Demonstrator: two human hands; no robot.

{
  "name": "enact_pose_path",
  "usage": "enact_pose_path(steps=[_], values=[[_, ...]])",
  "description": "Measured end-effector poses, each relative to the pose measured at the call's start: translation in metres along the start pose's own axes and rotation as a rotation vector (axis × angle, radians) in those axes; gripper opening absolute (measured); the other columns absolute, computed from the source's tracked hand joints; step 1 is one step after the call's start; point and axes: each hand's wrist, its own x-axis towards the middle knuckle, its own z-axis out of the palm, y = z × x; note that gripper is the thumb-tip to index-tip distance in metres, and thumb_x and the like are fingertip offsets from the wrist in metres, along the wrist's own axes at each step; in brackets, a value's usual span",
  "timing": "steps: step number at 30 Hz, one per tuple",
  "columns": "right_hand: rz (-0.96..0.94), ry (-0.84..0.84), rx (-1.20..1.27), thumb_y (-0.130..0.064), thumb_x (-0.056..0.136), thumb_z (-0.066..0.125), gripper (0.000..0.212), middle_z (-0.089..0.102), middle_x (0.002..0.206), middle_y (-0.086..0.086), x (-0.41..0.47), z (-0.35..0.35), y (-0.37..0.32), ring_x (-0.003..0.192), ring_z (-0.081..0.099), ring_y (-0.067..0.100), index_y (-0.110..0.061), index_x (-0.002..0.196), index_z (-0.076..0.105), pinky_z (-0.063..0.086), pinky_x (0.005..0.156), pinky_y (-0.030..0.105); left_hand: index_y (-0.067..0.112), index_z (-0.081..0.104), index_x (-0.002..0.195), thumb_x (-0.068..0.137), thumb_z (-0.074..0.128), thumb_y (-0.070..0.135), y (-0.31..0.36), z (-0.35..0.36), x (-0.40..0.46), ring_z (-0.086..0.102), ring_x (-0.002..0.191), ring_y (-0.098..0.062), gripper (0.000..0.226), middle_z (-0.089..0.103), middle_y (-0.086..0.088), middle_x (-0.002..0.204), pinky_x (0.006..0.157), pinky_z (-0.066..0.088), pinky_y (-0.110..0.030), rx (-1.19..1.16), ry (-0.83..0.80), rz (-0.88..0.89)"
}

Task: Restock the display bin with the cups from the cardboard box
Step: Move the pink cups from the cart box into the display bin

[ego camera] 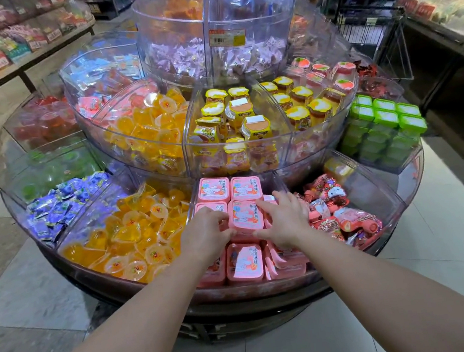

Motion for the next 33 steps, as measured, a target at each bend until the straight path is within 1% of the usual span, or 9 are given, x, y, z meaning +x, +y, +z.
enact_pose_path(steps=[4,10,15,19,22,24,26,29,33], values=[[0.002,0.046,0.025,-0.060,0.078,0.066,0.085,0.016,0.160,0.006,0.003,0.003,0.003,0.148,0.007,0.030,-0.039,0.149,0.023,0.012,0.119,0.052,0.029,0.066,0.109,0.083,0.066,0.045,-0.002,0.005,0.000,0.059,0.094,-0.017,0.030,0.059,0.005,0.103,0.069,0.049,-0.030,0.046,0.008,0.013],[-0.008,0.060,0.067,-0.056,0.079,0.068,0.086,0.019,0.158,0.007,0.004,0.004,0.006,0.147,0.009,0.031,-0.035,0.149,0.024,0.014,0.119,0.050,0.029,0.064,0.099,0.082,0.067,0.046,-0.002,0.005,0.003,0.061,0.089,-0.018,0.025,0.061,0.004,0.097,0.070,0.055,-0.036,0.059,0.020,0.026],[-0.025,0.109,0.156,-0.053,0.078,0.069,0.085,0.027,0.155,0.008,0.000,0.009,0.012,0.146,0.014,0.029,-0.032,0.149,0.028,0.017,0.119,0.048,0.029,0.059,0.112,0.080,0.070,0.045,-0.002,0.008,0.004,0.063,0.092,-0.017,0.038,0.066,0.005,0.104,0.071,0.056,-0.036,0.020,0.004,0.019],[-0.018,0.105,0.239,-0.054,0.079,0.068,0.081,0.024,0.157,0.007,-0.006,0.004,0.021,0.147,0.011,0.030,-0.031,0.148,0.031,0.013,0.119,0.043,0.025,0.061,0.118,0.078,0.072,0.047,0.014,-0.002,0.016,0.060,0.095,-0.016,0.047,0.064,0.005,0.108,0.071,0.046,-0.029,-0.058,-0.006,0.054],[-0.008,0.124,0.282,-0.051,0.081,0.068,0.076,0.026,0.156,0.007,-0.007,-0.004,0.035,0.147,0.012,0.028,-0.028,0.146,0.036,0.013,0.120,0.040,0.023,0.064,0.116,0.076,0.072,0.047,0.042,-0.001,0.027,0.058,0.104,-0.020,0.047,0.064,0.001,0.111,0.081,0.044,-0.032,-0.042,-0.003,0.095],[-0.008,0.132,0.279,-0.050,0.082,0.066,0.072,0.029,0.155,0.009,-0.005,-0.014,0.053,0.146,0.016,0.028,-0.027,0.145,0.038,0.016,0.119,0.040,0.025,0.065,0.116,0.076,0.067,0.052,0.063,0.006,0.034,0.055,0.111,-0.025,0.048,0.064,-0.002,0.116,0.090,0.043,-0.035,0.086,-0.003,0.154],[-0.004,0.134,0.272,-0.050,0.083,0.065,0.069,0.032,0.153,0.010,-0.001,-0.026,0.076,0.144,0.020,0.028,-0.028,0.144,0.041,0.018,0.118,0.039,0.027,0.064,0.114,0.078,0.060,0.056,0.087,0.014,0.039,0.055,0.112,-0.026,0.047,0.063,-0.003,0.115,0.089,0.042,-0.036,0.224,-0.013,0.176],[0.003,0.171,0.266,-0.051,0.082,0.065,0.068,0.036,0.151,0.010,0.000,-0.049,0.123,0.142,0.025,0.027,-0.029,0.142,0.044,0.022,0.117,0.037,0.029,0.063,0.113,0.071,0.043,0.068,0.136,0.028,0.044,0.057,0.110,-0.025,0.061,0.064,-0.003,0.112,0.085,0.044,-0.035,0.299,-0.001,0.174],[0.024,0.214,0.209,-0.049,0.081,0.065,0.062,0.044,0.142,0.008,-0.011,-0.087,0.209,0.136,0.033,0.029,-0.028,0.137,0.049,0.029,0.111,0.036,0.032,0.055,0.125,0.075,0.055,0.067,0.226,0.067,0.055,0.052,0.118,-0.027,0.061,0.057,-0.004,0.125,0.095,0.043,-0.037,0.298,-0.060,0.221]])
